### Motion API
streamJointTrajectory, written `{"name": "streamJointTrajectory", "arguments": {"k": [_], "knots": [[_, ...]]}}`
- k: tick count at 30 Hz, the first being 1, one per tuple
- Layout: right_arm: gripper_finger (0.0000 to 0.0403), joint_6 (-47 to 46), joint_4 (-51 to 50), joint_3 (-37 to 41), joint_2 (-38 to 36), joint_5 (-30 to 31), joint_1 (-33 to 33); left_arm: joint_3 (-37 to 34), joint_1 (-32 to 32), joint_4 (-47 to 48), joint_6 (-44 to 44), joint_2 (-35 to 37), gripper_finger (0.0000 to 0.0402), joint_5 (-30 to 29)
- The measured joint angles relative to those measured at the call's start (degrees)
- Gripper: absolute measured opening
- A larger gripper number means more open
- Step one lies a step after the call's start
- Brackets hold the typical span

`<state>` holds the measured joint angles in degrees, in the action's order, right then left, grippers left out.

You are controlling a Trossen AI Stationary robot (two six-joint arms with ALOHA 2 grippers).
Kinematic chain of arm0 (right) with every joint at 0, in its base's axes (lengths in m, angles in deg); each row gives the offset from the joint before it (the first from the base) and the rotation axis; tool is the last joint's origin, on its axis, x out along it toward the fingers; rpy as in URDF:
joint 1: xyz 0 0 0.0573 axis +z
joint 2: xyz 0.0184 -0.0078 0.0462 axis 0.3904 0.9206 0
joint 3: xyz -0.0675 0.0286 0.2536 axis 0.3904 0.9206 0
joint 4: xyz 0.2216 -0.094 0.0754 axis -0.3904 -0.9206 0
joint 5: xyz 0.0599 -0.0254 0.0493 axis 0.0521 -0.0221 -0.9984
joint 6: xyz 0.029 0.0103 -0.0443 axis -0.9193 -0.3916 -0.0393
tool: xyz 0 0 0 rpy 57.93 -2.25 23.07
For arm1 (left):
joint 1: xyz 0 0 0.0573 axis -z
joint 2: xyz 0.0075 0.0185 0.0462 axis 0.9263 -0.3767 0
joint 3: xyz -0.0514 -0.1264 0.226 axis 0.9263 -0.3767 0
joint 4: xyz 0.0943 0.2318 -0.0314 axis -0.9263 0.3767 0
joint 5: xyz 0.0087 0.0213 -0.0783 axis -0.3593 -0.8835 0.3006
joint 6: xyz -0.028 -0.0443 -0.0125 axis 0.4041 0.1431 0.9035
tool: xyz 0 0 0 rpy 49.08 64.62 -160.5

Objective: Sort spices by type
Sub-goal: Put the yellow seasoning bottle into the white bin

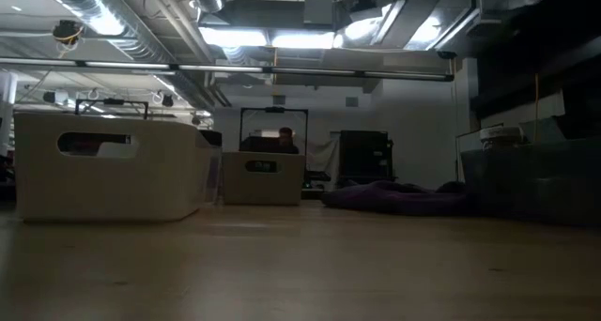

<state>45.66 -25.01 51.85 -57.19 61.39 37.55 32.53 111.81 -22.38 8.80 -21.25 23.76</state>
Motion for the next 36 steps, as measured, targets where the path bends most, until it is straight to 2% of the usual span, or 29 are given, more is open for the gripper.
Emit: {"name": "streamJointTrajectory", "arguments": {"k": [10, 15, 21, 36], "knots": [[0.0287, 0.1, 8.8, 13.9, -12.9, -0.2, 0.0, 0.0, 0.0, 0.0, 0.0, 0.0, 0.024, -1.7], [0.0287, 0.1, 12.7, 19.9, -16.7, -3.7, 0.0, 0.0, 0.0, -0.1, 0.2, 0.0, 0.024, -1.7], [0.0287, 0.1, 15.2, 20.9, -15.6, -7.7, 0.0, 0.0, 0.0, -0.1, 0.3, 0.0, 0.024, -1.7], [0.0287, 1.5, 15.0, 20.9, -15.7, -5.7, 0.0, 0.0, 0.0, -0.1, 0.0, 0.0, 0.024, -1.7]]}}
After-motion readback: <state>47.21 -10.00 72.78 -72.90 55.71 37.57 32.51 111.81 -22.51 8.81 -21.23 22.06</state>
